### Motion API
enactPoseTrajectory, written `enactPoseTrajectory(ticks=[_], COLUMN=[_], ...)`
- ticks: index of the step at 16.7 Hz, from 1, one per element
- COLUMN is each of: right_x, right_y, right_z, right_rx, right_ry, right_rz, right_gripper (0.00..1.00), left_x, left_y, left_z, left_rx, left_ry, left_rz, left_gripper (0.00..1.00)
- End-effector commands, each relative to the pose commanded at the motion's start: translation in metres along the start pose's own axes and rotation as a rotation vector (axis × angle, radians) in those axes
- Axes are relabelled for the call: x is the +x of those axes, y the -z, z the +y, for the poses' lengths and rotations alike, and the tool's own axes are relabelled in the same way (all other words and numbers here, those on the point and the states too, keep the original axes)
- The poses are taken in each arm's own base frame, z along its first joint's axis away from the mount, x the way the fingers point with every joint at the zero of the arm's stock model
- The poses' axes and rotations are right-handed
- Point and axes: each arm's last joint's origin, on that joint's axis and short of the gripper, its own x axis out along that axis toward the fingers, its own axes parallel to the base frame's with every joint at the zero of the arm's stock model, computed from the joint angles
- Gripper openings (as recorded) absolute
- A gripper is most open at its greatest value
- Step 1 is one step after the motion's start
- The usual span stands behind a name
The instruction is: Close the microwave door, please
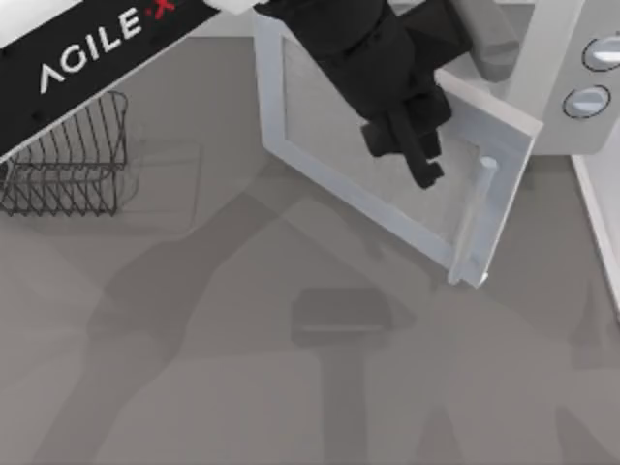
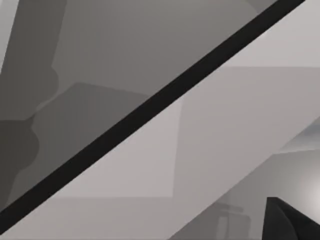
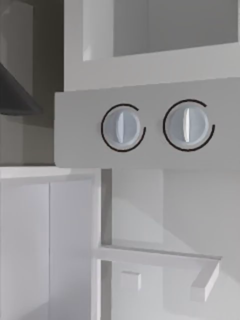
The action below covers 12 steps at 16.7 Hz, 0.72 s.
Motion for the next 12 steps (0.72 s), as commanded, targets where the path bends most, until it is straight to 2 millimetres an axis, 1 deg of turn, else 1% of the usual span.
enactPoseTrajectory(ticks=[4,7,9,11,12], right_x=[0.000,0.000,0.000,0.000,0.000], right_y=[0.000,0.000,0.000,0.000,0.000], right_z=[0.000,0.000,0.000,0.000,0.000], right_rx=[0.000,0.000,0.000,0.000,0.000], right_ry=[0.000,0.000,0.000,0.000,0.000], right_rz=[0.000,0.000,0.000,0.000,0.000], right_gripper=[1.00,1.00,1.00,1.00,1.00], left_x=[0.002,0.011,0.010,0.008,0.006], left_y=[-0.002,-0.017,-0.025,-0.029,-0.027], left_z=[-0.004,-0.026,-0.033,-0.031,-0.026], left_rx=[0.004,0.036,0.051,0.053,0.046], left_ry=[0.010,0.091,0.125,0.117,0.095], left_rz=[-0.001,-0.032,-0.065,-0.073,-0.067], left_gripper=[0.00,0.00,0.00,0.00,0.00])
